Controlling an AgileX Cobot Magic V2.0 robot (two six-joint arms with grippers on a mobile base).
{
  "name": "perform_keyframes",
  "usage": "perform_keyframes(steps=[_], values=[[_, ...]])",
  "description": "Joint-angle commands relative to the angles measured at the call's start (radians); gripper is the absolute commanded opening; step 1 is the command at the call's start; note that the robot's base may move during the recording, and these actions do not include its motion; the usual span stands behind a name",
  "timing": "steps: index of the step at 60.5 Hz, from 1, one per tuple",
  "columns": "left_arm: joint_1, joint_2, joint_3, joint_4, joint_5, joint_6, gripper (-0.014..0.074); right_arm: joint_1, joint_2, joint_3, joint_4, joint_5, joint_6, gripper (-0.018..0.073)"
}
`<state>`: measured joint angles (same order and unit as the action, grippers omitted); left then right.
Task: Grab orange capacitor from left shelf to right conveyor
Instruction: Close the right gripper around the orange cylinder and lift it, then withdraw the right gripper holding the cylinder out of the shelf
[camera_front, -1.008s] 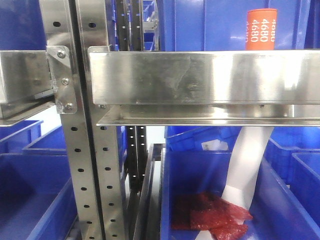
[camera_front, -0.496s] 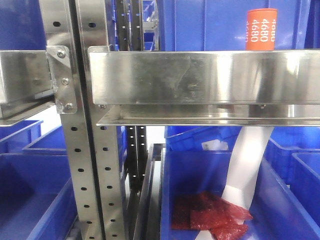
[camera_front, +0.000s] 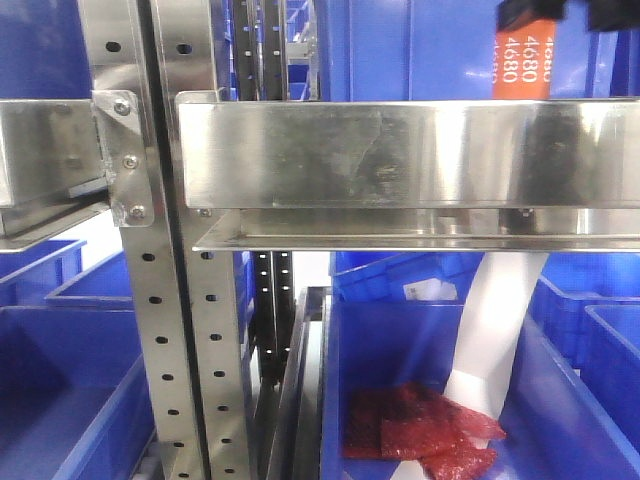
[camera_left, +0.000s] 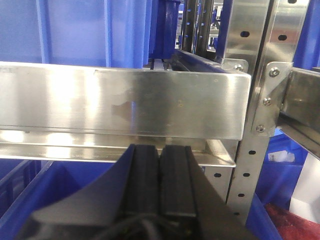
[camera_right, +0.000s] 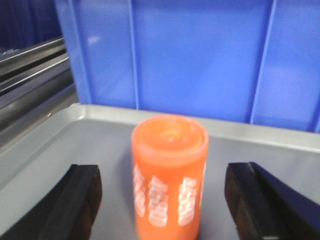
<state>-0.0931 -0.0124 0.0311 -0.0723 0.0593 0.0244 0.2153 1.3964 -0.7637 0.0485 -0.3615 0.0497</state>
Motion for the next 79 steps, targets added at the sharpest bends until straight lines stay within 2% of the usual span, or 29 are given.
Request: perform_keyframes(steps=[1,9,21,26,34,42,53,62,72,79], values=[[0.000,-0.011,-0.006,-0.002,-0.084,0.000,-0.0127,0.000,0.009,-0.043,-0.001,-0.171,-0.005,0.0606],[0.000,-0.011,-0.006,-0.002,-0.084,0.000,-0.0127,0.000,0.085,-0.057,-0.001,-0.248,-0.005,0.0606],[0.000,-0.011,-0.006,-0.002,-0.084,0.000,-0.0127,-0.003,0.161,-0.074,-0.001,-0.275,-0.005,0.0587],[0.000,-0.011,-0.006,-0.002,-0.084,0.000,-0.0127,-0.003,0.176,-0.074,-0.001,-0.281,-0.005,0.0492],[0.000,-0.011,-0.006,-0.002,-0.084,0.000,-0.0127,-0.003,0.179,-0.074,-0.001,-0.283,-0.005,0.0220],[0.000,-0.011,-0.006,-0.002,-0.084,0.000,-0.0127,-0.003,0.170,-0.074,-0.001,-0.280,-0.005,0.0071],[0.000,-0.011,-0.006,-0.002,-0.084,0.000,-0.0127,-0.001,0.070,-0.074,-0.027,-0.218,-0.005,0.0055],[0.000,-0.011,-0.006,-0.002,-0.084,0.000,-0.0127,-0.001,-0.103,-0.074,-0.043,-0.065,-0.005,0.0055],[0.000,-0.011,-0.006,-0.002,-0.084,0.000,-0.0127,-0.001,-0.317,-0.062,-0.049,0.170,-0.005,0.0055],[0.000,-0.011,-0.006,-0.002,-0.084,0.000,-0.0127,-0.001,-0.447,-0.002,-0.049,0.221,-0.009,0.0055]])
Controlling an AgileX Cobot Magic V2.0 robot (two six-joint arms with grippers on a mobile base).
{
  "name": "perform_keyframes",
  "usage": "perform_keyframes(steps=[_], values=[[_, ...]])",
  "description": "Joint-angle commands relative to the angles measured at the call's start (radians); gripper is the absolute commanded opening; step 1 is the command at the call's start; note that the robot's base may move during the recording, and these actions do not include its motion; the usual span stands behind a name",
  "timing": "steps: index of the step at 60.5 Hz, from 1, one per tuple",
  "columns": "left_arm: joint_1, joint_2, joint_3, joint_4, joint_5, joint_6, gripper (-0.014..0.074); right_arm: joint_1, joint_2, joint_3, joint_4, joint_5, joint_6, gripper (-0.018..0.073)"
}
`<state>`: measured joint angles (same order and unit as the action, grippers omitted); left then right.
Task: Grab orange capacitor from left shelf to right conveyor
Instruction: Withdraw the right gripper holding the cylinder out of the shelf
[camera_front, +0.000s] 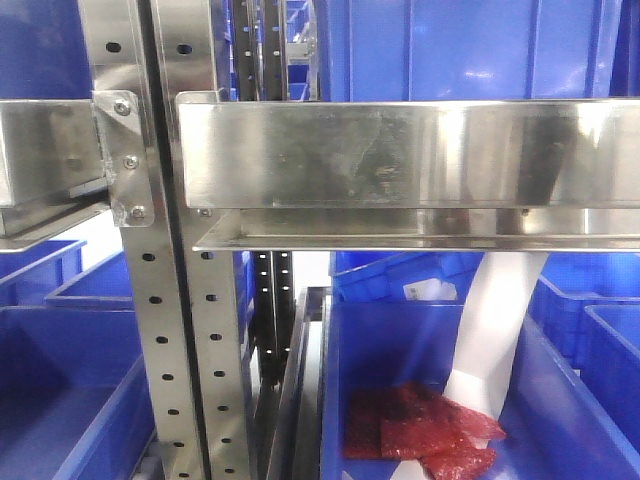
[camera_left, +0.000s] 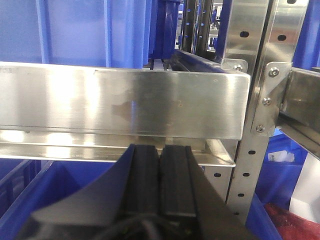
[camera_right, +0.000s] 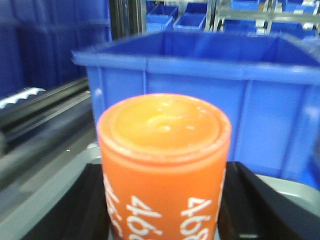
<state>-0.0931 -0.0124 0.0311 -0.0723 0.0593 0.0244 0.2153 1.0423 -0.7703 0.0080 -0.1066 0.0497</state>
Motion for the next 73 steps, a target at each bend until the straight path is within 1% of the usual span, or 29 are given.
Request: perform_keyframes(steps=[1,10,19,29,42,54,73], values=[[0.000,-0.011,-0.006,-0.002,-0.084,0.000,-0.0127,-0.001,-0.109,0.021,-0.008,-0.034,-0.009,0.0055],[0.000,-0.011,-0.006,-0.002,-0.084,0.000,-0.0127,-0.001,-0.272,0.158,-0.008,-0.020,-0.009,0.0055],[0.000,-0.011,-0.006,-0.002,-0.084,0.000,-0.0127,-0.001,-0.441,0.260,-0.008,0.101,-0.009,0.0055],[0.000,-0.011,-0.006,-0.002,-0.084,0.000,-0.0127,-0.001,-0.612,0.279,-0.008,0.280,-0.009,0.0055],[0.000,-0.011,-0.006,-0.002,-0.084,0.000,-0.0127,-0.001,-0.785,0.277,-0.008,0.400,-0.009,0.0055],[0.000,-0.011,-0.006,-0.002,-0.084,0.000,-0.0127,-0.001,-0.870,0.275,-0.008,0.469,-0.009,0.0055],[0.000,-0.011,-0.006,-0.002,-0.084,0.000,-0.0127,-0.001,-0.878,0.275,-0.008,0.467,-0.009,0.0055]])
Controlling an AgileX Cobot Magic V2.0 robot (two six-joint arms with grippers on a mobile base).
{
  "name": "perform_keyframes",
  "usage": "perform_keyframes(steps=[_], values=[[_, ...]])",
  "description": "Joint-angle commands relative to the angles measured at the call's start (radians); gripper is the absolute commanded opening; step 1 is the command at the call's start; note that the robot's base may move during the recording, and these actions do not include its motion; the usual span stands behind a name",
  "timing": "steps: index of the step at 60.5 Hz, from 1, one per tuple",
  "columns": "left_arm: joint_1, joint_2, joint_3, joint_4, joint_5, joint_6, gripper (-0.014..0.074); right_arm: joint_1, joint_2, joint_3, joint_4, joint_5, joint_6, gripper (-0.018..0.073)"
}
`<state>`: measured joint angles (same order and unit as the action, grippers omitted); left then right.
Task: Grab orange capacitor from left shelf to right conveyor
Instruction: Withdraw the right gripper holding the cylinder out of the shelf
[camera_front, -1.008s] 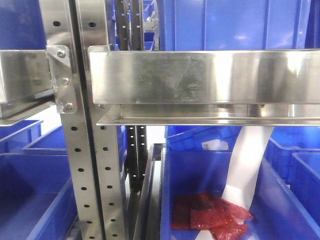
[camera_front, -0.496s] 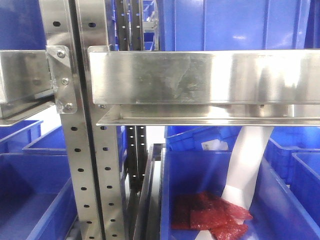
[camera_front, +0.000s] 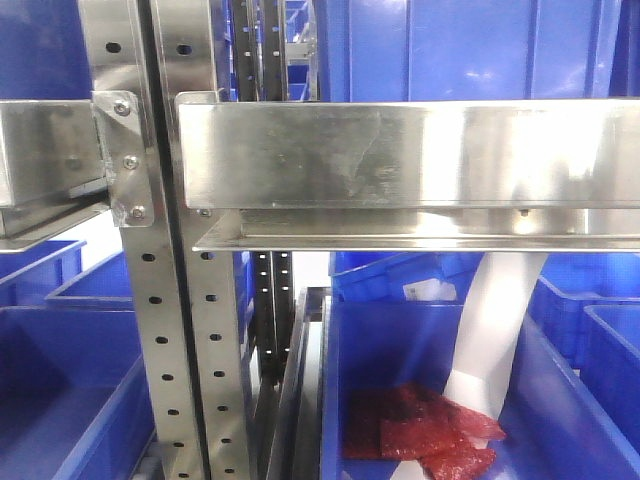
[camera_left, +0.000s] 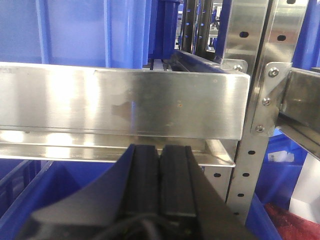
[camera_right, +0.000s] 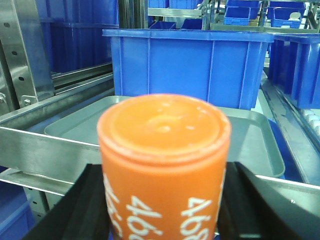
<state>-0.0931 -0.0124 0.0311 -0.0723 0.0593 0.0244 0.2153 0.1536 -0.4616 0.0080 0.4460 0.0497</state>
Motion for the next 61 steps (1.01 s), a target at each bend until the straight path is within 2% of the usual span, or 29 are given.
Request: perform_keyframes(steps=[1,53,61], values=[[0.000,-0.011,-0.006,-0.002,-0.084,0.000,-0.0127,-0.001,0.011,-0.033,-0.008,-0.086,-0.009,0.0055],[0.000,-0.011,-0.006,-0.002,-0.084,0.000,-0.0127,-0.001,0.011,-0.033,-0.008,-0.086,-0.009,0.0055],[-0.020,-0.011,-0.006,-0.002,-0.084,0.000,-0.0127,-0.001,0.011,-0.033,-0.008,-0.086,-0.009,0.0055]])
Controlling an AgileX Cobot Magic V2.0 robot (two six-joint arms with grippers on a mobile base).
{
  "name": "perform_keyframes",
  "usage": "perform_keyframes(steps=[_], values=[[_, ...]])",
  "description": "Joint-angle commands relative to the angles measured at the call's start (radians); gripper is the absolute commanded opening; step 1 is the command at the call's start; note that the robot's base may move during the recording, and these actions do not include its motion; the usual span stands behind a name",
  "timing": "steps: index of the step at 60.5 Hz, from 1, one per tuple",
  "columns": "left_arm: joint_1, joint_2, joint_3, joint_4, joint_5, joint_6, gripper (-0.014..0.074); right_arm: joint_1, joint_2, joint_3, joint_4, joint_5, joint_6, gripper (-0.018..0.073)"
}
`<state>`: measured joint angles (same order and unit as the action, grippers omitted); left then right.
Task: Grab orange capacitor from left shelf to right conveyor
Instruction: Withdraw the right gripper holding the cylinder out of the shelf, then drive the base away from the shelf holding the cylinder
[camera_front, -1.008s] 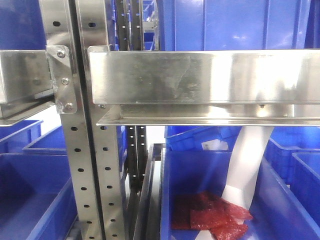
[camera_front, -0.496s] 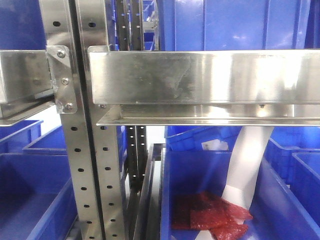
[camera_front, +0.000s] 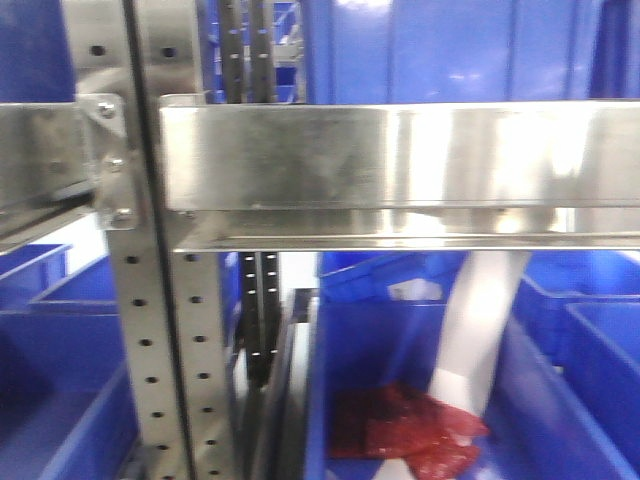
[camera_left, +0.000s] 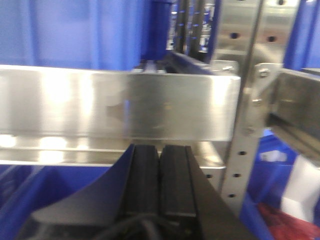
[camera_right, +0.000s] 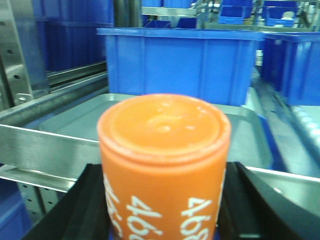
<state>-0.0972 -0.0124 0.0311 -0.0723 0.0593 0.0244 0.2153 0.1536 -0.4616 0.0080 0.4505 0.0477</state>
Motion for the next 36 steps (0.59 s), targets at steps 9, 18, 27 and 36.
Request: perform_keyframes(steps=[9,18,27,36], values=[[-0.034,-0.011,-0.006,-0.002,-0.084,0.000,-0.0127,-0.001,0.011,-0.033,-0.008,-0.090,-0.007,0.0055],[-0.034,-0.011,-0.006,-0.002,-0.084,0.000,-0.0127,-0.001,0.011,-0.033,-0.008,-0.090,-0.007,0.0055],[-0.034,-0.011,-0.006,-0.002,-0.084,0.000,-0.0127,-0.001,0.011,-0.033,-0.008,-0.090,-0.007,0.0055],[-0.034,-0.011,-0.006,-0.002,-0.084,0.000,-0.0127,-0.001,0.011,-0.033,-0.008,-0.090,-0.007,0.0055]])
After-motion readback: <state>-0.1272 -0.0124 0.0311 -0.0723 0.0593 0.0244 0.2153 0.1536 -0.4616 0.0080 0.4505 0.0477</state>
